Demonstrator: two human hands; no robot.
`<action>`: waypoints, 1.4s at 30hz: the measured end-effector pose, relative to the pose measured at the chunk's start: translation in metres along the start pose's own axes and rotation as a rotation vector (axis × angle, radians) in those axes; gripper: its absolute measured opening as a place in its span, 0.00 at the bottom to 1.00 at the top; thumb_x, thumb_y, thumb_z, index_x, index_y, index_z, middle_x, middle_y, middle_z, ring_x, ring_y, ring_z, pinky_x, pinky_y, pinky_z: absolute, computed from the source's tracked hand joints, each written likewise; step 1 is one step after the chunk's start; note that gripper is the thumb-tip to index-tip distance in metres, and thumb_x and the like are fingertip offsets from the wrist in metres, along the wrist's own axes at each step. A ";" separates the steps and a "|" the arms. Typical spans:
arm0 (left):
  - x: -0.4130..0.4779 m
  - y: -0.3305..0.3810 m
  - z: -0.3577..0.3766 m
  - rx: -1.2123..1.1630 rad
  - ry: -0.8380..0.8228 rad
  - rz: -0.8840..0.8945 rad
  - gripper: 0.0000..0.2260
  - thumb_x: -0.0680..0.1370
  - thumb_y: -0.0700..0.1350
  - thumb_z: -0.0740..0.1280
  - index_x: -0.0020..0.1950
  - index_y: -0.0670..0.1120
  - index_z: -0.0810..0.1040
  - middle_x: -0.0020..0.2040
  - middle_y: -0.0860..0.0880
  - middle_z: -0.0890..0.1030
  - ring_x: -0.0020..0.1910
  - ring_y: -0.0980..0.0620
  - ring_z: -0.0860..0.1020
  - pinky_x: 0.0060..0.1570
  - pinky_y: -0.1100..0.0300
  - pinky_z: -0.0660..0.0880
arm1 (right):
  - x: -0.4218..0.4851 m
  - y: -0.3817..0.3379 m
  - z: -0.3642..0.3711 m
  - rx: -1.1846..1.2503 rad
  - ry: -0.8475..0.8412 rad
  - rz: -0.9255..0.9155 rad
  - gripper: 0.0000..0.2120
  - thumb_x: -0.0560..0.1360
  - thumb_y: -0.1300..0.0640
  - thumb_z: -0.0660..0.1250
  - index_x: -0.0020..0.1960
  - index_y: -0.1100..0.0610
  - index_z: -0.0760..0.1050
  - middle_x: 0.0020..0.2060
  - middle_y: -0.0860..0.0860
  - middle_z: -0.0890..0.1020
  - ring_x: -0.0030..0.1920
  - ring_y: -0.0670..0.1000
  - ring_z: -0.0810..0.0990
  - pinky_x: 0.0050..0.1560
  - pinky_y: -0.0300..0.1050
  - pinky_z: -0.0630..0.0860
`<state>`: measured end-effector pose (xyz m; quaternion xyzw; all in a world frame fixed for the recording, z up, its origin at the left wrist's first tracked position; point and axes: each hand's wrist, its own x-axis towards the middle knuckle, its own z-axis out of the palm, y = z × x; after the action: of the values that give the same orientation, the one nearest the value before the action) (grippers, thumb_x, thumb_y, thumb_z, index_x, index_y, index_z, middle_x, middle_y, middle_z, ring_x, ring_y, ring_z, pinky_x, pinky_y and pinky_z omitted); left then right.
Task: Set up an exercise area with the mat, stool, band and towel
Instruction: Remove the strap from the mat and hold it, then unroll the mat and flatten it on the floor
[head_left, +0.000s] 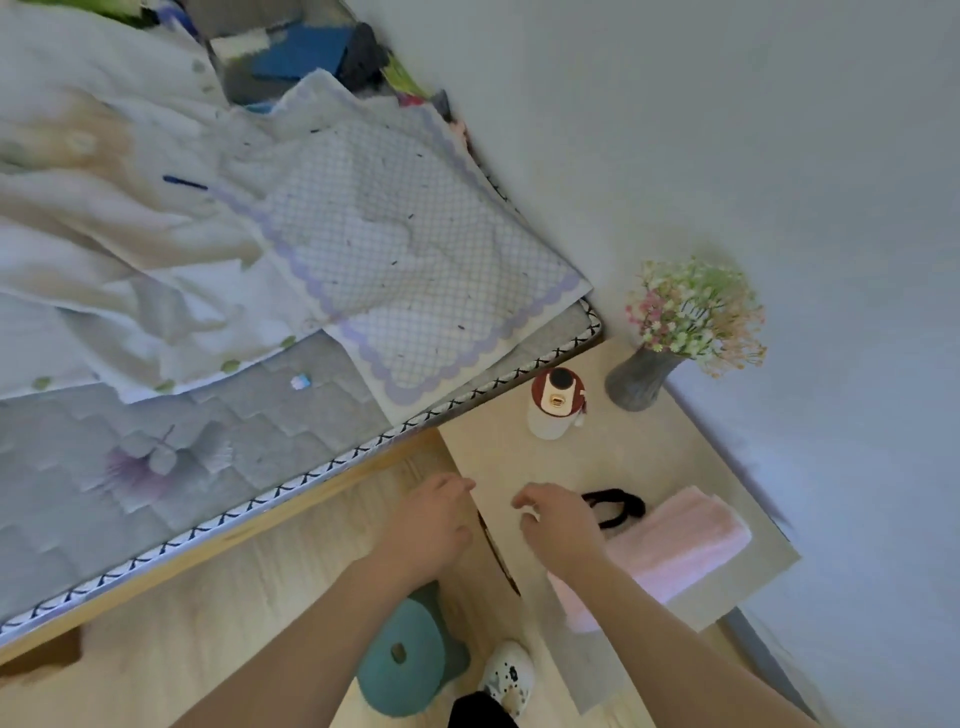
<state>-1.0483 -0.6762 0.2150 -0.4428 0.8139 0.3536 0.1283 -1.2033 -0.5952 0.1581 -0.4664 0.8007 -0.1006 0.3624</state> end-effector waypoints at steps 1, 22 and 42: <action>-0.017 -0.012 -0.006 -0.006 0.037 -0.010 0.25 0.78 0.43 0.63 0.74 0.50 0.63 0.74 0.50 0.64 0.70 0.52 0.65 0.65 0.62 0.63 | -0.007 -0.021 0.006 -0.021 -0.012 -0.044 0.13 0.77 0.59 0.61 0.59 0.51 0.77 0.57 0.48 0.80 0.56 0.50 0.77 0.56 0.42 0.73; -0.573 -0.324 0.042 -0.302 0.760 -0.688 0.24 0.77 0.47 0.66 0.72 0.51 0.66 0.71 0.50 0.68 0.68 0.50 0.69 0.63 0.60 0.65 | -0.327 -0.430 0.293 -0.343 -0.327 -0.974 0.12 0.76 0.61 0.63 0.53 0.51 0.82 0.52 0.46 0.83 0.54 0.49 0.79 0.52 0.40 0.73; -0.956 -0.418 0.253 -0.629 1.116 -1.543 0.24 0.77 0.49 0.65 0.72 0.53 0.65 0.71 0.52 0.67 0.63 0.49 0.72 0.58 0.56 0.73 | -0.686 -0.581 0.620 -0.704 -0.858 -1.576 0.12 0.73 0.60 0.64 0.50 0.50 0.83 0.49 0.48 0.84 0.51 0.51 0.81 0.48 0.40 0.76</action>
<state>-0.1861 -0.0488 0.3394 -0.9659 0.1175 0.1144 -0.2006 -0.1864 -0.2399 0.3366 -0.9492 0.0414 0.1099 0.2919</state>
